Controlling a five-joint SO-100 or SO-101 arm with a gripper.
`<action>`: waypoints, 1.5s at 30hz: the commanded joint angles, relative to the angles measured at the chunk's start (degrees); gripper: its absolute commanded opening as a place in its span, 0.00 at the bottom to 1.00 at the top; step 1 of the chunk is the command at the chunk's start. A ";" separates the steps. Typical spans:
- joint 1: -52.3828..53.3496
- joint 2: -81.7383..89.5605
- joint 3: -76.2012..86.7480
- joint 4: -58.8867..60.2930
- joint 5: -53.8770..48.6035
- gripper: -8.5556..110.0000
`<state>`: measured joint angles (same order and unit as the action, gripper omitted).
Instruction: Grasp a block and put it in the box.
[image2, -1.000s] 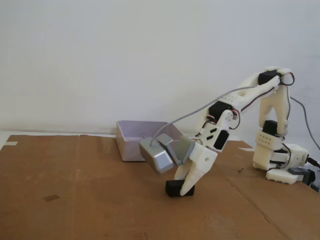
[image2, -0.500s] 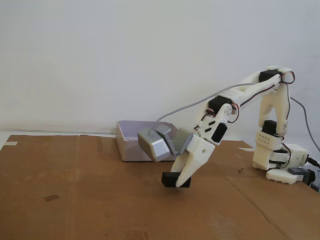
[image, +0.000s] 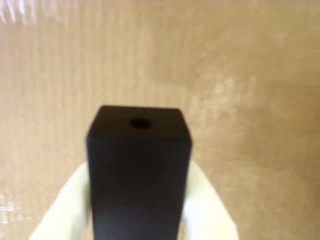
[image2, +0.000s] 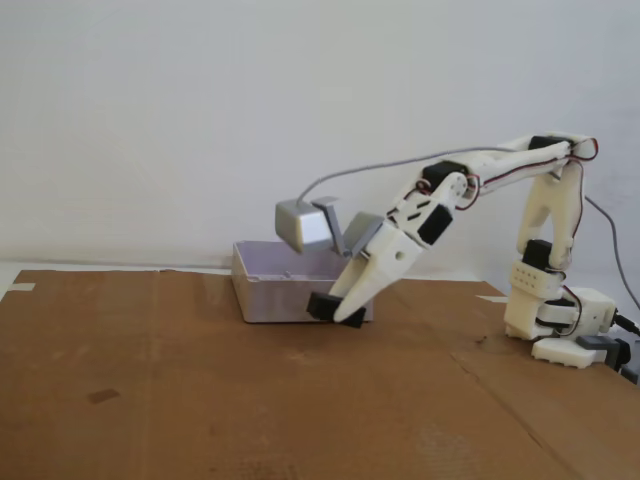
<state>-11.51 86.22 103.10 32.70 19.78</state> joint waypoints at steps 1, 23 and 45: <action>1.85 10.55 -5.45 -0.44 -0.97 0.07; 20.04 17.93 -4.83 -0.44 -3.78 0.07; 29.62 10.02 -3.34 -1.23 -3.78 0.07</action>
<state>16.96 95.19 103.18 32.78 16.70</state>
